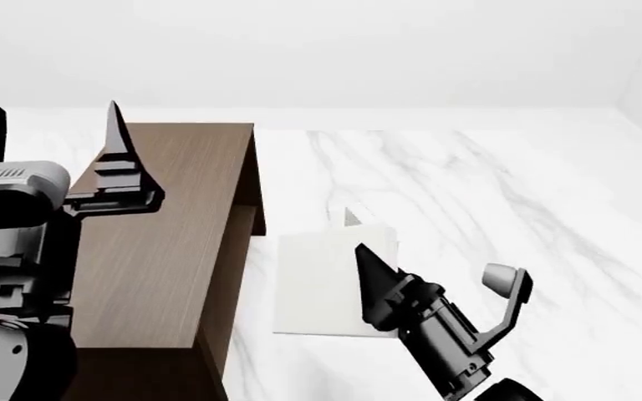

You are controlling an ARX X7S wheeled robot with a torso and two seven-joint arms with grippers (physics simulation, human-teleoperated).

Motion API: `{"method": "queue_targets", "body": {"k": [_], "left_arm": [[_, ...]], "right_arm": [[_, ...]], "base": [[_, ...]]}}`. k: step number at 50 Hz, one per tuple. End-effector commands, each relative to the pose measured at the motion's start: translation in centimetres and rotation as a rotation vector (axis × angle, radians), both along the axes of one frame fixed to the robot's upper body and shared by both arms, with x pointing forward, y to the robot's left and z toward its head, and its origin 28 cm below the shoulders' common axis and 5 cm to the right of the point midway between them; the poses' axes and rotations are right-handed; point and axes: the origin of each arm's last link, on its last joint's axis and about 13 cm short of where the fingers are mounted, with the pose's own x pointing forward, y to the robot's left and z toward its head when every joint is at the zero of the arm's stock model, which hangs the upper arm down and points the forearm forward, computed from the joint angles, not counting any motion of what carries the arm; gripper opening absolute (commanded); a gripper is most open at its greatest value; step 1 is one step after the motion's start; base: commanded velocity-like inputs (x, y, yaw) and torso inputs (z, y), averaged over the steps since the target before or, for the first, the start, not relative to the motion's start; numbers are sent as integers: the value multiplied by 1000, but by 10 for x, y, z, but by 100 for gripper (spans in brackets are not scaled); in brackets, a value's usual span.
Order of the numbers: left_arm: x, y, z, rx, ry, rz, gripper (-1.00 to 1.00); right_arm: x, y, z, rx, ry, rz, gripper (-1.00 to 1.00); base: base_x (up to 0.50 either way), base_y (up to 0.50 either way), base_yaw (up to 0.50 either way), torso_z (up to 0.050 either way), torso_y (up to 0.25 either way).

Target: Pick up the book on the right and place it under the cabinet shelf.

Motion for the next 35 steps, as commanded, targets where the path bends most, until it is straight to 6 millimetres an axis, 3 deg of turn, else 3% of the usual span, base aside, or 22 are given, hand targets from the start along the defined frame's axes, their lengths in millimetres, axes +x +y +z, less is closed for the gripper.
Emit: {"method": "queue_targets", "body": {"k": [1, 35], "left_arm": [[-1, 1, 2, 1, -6, 4, 100], [-3, 2, 5, 8, -14, 6, 100]], "right_arm": [[2, 10, -18, 66, 13, 62, -100], [17, 25, -78, 68, 177, 59, -100]], "base": [[0, 0, 0, 0, 0], [0, 0, 0, 0, 1]]}}
